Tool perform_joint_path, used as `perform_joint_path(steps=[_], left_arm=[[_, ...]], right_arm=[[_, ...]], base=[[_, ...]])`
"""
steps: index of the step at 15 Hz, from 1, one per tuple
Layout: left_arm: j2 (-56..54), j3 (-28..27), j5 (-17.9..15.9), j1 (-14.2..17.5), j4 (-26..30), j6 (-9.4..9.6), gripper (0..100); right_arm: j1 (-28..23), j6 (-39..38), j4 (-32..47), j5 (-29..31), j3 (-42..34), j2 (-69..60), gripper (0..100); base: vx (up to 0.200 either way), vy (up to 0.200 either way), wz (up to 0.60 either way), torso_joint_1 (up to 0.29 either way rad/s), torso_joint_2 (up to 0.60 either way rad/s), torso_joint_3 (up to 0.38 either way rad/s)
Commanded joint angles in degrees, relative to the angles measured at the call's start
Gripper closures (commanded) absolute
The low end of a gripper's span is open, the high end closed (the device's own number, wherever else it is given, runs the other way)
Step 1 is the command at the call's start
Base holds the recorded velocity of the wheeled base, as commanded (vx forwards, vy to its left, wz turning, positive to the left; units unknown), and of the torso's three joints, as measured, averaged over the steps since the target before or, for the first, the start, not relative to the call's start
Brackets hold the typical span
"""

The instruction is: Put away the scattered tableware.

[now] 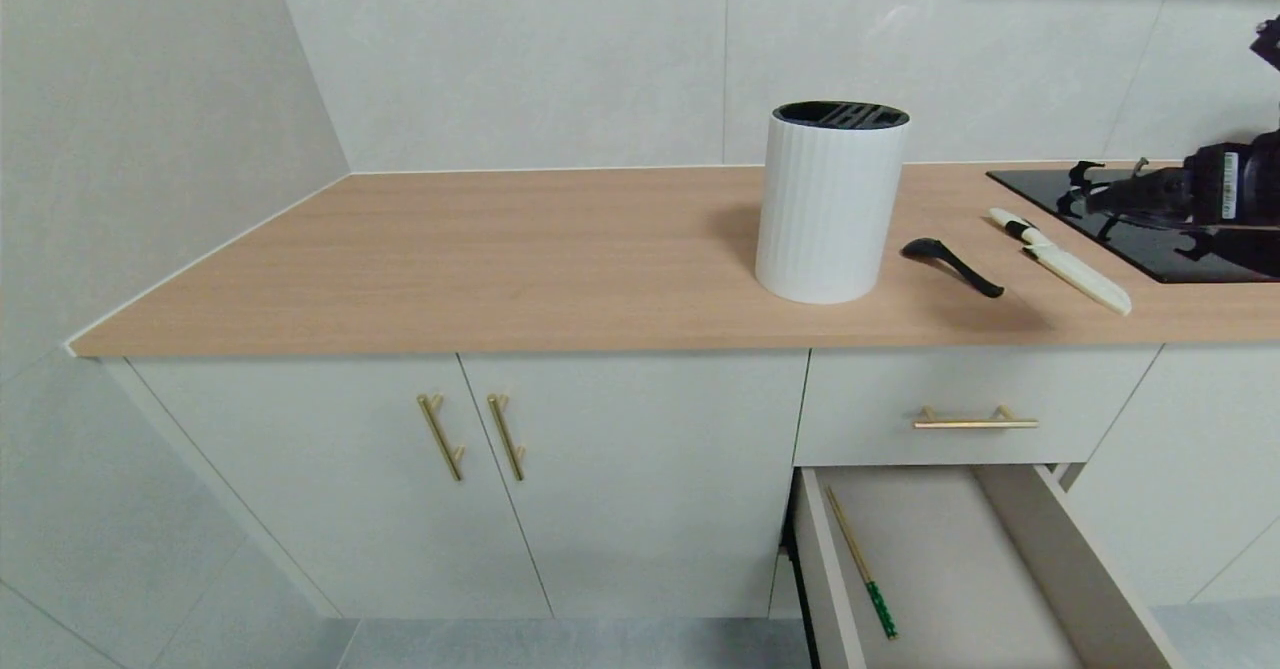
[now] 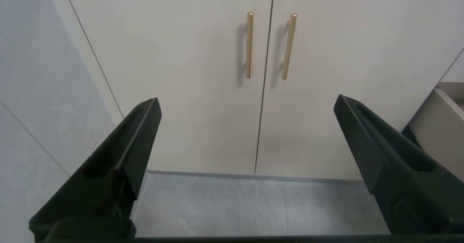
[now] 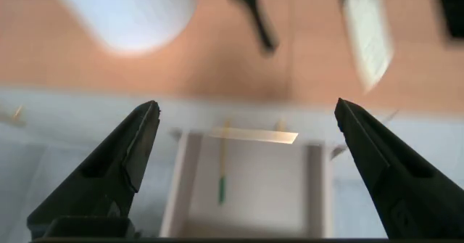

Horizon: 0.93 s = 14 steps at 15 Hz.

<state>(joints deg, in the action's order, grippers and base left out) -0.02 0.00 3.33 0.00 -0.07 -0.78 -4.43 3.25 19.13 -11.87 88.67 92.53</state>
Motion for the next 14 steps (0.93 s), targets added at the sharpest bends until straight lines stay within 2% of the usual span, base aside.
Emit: perform_joint_path(steps=[1, 3, 5, 7, 14], left_arm=[[0.0, 0.0, 0.0, 0.0, 0.0, -0.01, 0], [0.0, 0.0, 0.0, 0.0, 0.0, -0.01, 0], [0.0, 0.0, 0.0, 0.0, -0.1, -0.01, 0], [0.0, 0.0, 0.0, 0.0, 0.0, -0.01, 0], [0.0, 0.0, 0.0, 0.0, -0.1, -0.01, 0]], right_arm=[[-1.4, 5.4, 4.8, -3.2, 13.7, 17.8, 0], [-1.4, 6.9, 5.1, -6.7, 19.9, 25.0, 0], [-1.1, 7.3, 7.3, -7.4, 25.9, 29.6, 0], [-0.7, 7.5, 7.6, -8.5, 25.9, 30.5, 0], [0.4, 7.6, -0.3, -8.7, 25.9, 33.9, 0]], base=[[0.000, 0.000, 0.00, 0.000, 0.00, 0.000], [0.000, 0.000, 0.00, 0.000, 0.00, 0.000], [0.000, 0.000, 0.00, 0.000, 0.00, 0.000], [0.000, 0.000, 0.00, 0.000, 0.00, 0.000], [0.000, 0.000, 0.00, 0.000, 0.00, 0.000]])
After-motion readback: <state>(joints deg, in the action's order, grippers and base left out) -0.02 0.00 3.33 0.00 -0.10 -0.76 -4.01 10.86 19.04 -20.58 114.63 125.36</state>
